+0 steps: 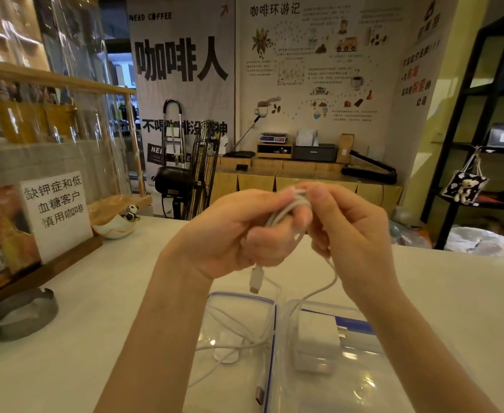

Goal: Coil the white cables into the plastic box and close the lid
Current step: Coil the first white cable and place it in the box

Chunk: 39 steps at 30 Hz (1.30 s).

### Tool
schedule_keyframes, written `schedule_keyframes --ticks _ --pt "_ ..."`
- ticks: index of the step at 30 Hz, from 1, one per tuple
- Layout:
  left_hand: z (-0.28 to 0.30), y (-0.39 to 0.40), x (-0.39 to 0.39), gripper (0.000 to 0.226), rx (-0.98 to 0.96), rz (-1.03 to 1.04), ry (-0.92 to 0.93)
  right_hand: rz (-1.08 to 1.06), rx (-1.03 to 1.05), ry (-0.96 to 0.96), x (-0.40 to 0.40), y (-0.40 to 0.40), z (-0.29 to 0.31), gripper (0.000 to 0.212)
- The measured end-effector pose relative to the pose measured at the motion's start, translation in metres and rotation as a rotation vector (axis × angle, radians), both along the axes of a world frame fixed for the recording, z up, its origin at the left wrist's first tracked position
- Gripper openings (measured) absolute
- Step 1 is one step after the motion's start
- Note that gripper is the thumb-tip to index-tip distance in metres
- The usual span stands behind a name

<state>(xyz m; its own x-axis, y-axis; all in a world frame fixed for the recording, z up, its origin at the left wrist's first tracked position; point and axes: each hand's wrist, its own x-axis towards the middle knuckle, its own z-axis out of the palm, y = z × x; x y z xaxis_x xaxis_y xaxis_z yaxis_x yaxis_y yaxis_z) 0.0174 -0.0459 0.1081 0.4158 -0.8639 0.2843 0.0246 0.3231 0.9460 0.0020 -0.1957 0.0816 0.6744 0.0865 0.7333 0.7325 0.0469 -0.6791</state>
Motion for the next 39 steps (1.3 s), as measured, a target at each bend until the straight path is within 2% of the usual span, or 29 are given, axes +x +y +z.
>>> schedule_keyframes --ticks 2,3,7,9,14,19,22,25,31,36,37,39 --pt "0.003 -0.003 0.0 0.029 -0.257 -0.086 0.174 0.011 -0.016 0.107 0.004 0.005 -0.006 0.028" --pt "0.004 -0.004 0.001 0.028 -0.362 -0.047 0.221 0.021 -0.042 0.171 0.004 0.008 -0.009 0.031" --pt "0.003 -0.008 0.002 0.035 -0.58 0.43 0.192 0.084 -0.287 0.324 -0.003 0.029 -0.022 0.028" --pt "0.003 -0.007 0.002 0.033 -0.595 0.627 0.124 0.149 -0.404 0.338 -0.009 0.039 -0.026 0.026" --pt "0.002 -0.001 0.003 0.029 -0.334 0.937 -0.267 0.163 -0.51 0.354 -0.016 0.034 -0.014 0.021" --pt "-0.003 0.008 0.007 0.025 0.196 1.113 -0.664 -0.052 -0.602 0.175 -0.024 0.011 0.007 0.016" --pt "-0.005 0.006 0.006 0.026 0.473 0.99 -0.716 -0.104 -0.483 0.077 -0.025 -0.001 0.018 0.014" --pt "-0.006 0.0 0.001 0.033 0.53 0.724 -0.578 -0.081 -0.348 0.066 -0.02 -0.011 0.022 0.016" --pt "-0.006 0.001 0.005 0.048 0.279 0.292 -0.105 -0.055 -0.15 0.051 -0.006 -0.009 0.017 0.017" --pt "-0.002 0.0 0.007 0.038 -0.023 -0.018 0.179 -0.065 -0.026 0.091 -0.002 0.004 0.005 0.02" --pt "-0.002 -0.003 0.008 0.036 -0.115 -0.092 0.255 -0.043 -0.011 0.109 -0.002 0.006 0.003 0.024" --pt "-0.001 -0.007 0.008 0.033 -0.285 -0.16 0.418 0.033 0.03 0.264 -0.001 0.009 0.002 0.032"
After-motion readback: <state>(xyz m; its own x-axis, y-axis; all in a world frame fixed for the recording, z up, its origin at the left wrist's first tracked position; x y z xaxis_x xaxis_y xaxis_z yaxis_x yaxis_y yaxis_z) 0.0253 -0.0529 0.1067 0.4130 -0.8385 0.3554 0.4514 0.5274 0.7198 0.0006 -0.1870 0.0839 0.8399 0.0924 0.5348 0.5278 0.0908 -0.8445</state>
